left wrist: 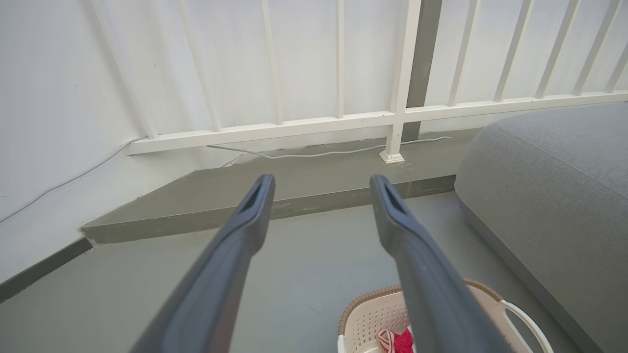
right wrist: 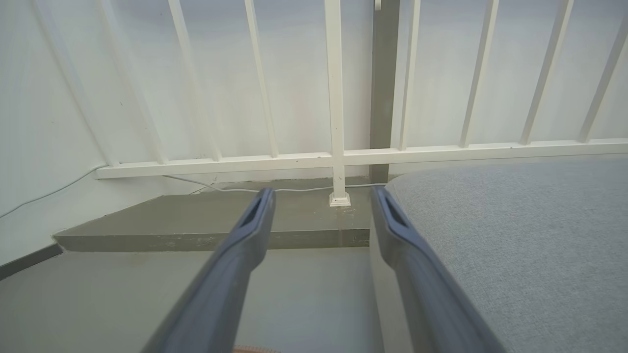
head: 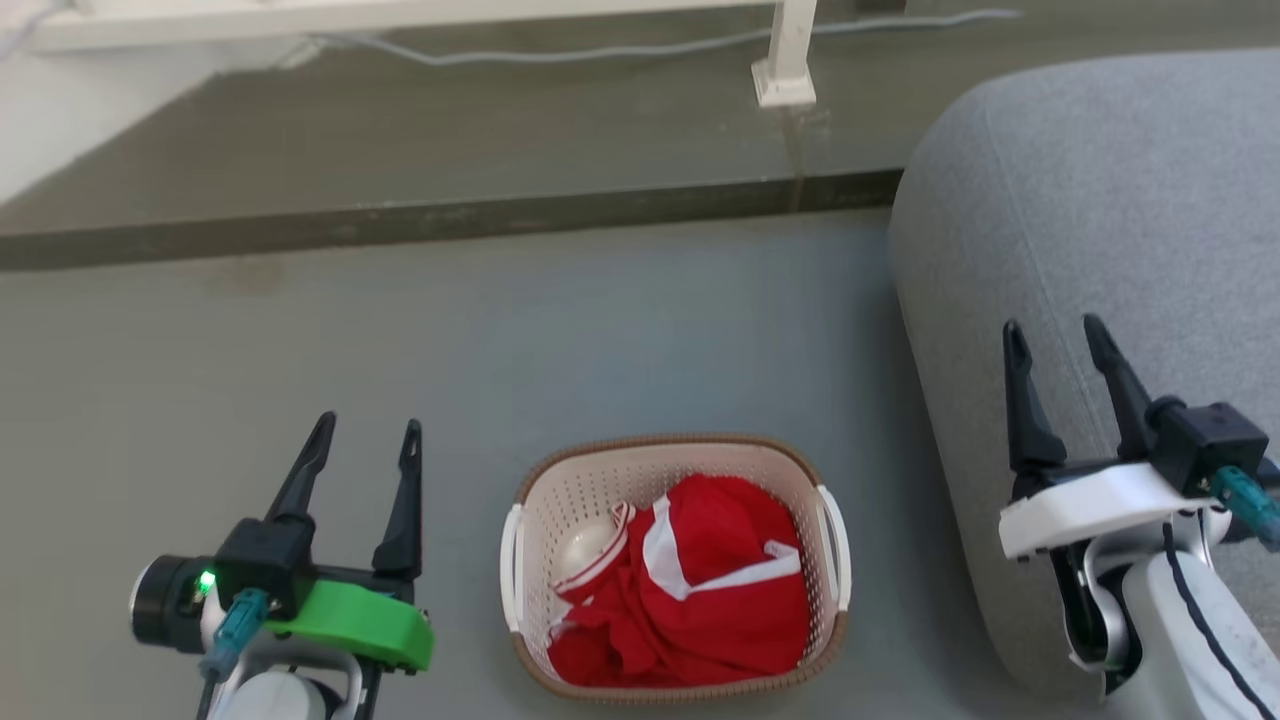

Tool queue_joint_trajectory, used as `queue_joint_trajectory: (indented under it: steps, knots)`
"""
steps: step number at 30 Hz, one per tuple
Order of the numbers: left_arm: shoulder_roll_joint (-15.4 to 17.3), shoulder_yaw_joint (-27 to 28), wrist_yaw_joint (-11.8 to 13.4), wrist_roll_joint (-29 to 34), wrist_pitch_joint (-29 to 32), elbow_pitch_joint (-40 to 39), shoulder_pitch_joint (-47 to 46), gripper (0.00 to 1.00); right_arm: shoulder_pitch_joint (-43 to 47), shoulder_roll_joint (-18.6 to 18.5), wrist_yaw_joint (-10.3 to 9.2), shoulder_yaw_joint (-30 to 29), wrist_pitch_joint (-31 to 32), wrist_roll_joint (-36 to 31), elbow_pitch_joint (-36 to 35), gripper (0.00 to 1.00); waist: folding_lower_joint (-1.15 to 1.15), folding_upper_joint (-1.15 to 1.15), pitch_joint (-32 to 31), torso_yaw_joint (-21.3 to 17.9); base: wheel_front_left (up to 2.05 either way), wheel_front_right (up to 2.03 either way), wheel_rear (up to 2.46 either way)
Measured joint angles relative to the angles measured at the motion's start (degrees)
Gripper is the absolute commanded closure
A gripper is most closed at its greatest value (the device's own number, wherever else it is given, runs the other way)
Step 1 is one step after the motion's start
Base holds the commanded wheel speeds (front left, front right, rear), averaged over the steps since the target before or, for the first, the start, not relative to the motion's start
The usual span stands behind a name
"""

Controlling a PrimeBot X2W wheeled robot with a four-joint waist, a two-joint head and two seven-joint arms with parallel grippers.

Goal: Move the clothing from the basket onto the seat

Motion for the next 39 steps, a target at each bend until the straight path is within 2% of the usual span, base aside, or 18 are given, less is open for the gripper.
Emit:
queue_joint_trajectory:
  steps: [13,25,39]
  knots:
    - [-3.0,-4.1,-3.5,-0.7,1.7,1.0,-6.0,0.0,-5.3,1.1,0.16,-0.7,-0.1,0.0,-3.5,0.0,0.0,0.0,9.5,-1.7,0.0,0.0,0.0]
    - [-3.3,-9.7,-8.0,-0.3,6.6,8.5,-12.8,0.0,-11.5,3.3,2.04,0.4,-0.1,0.0,-6.4,0.0,0.01,0.0,19.0,-4.8,0.0,0.0,0.0]
    - [-3.0,-10.2,-9.0,-1.1,12.9,18.6,-21.3,0.0,-17.2,5.9,3.54,1.8,-0.3,0.6,-10.4,0.0,0.01,0.0,28.9,-10.9,0.0,0.0,0.0]
